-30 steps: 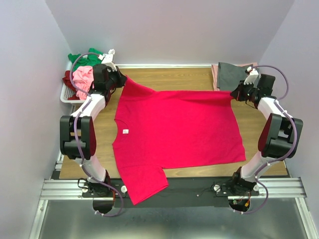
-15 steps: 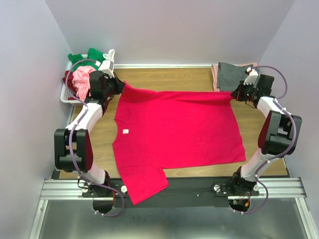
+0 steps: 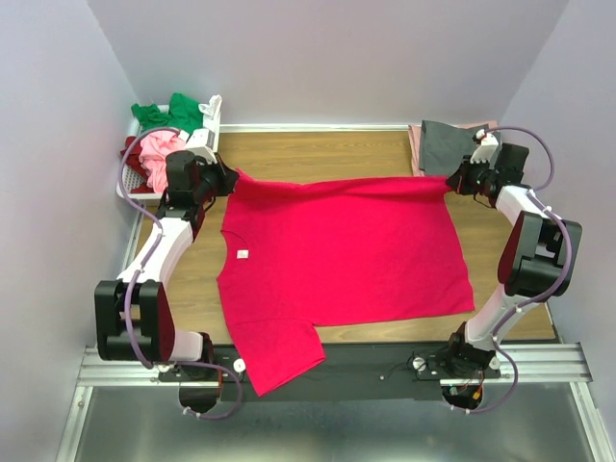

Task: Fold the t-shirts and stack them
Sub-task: Fold the tshirt

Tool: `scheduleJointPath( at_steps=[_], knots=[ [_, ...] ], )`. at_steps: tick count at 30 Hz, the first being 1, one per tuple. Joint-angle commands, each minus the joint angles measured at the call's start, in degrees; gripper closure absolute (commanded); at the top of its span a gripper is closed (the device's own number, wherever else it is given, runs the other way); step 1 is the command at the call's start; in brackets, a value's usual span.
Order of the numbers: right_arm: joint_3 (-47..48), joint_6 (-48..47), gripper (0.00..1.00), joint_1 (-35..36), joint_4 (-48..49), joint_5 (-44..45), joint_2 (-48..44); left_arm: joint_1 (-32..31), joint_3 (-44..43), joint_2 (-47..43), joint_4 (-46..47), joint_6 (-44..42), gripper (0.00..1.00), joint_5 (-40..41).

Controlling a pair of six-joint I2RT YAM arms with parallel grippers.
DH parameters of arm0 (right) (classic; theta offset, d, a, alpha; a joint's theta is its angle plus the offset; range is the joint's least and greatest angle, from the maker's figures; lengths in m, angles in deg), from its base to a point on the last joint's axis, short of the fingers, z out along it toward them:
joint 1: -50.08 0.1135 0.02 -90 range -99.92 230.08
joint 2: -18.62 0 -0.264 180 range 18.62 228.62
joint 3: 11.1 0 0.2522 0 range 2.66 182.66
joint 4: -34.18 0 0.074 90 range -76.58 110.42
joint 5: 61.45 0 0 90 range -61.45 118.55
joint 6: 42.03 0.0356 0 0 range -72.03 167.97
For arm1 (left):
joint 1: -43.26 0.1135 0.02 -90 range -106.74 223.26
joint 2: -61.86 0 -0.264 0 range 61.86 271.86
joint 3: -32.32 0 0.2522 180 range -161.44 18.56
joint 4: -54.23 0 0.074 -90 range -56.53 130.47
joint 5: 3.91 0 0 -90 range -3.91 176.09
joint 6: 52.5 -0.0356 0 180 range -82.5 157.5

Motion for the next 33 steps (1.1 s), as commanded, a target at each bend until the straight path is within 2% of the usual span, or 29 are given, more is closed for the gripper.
scheduleJointPath(
  at_steps=[1,15,33],
  knots=[
    [1.3,0.2,1.00,-0.4,1.5,1.4,1.0,0.5,1.4,-2.7,-1.7,0.3,1.00,-1.4],
    [0.7,0.0,1.00,-0.4,1.7,0.9,0.7,0.5,2.4,-13.1,-5.8,-0.5,1.00,1.4],
    [-0.5,-0.3,1.00,-0.9,2.0,-0.7,-1.5,0.5,3.4,-10.1,-8.5,-1.7,1.00,1.8]
  ],
)
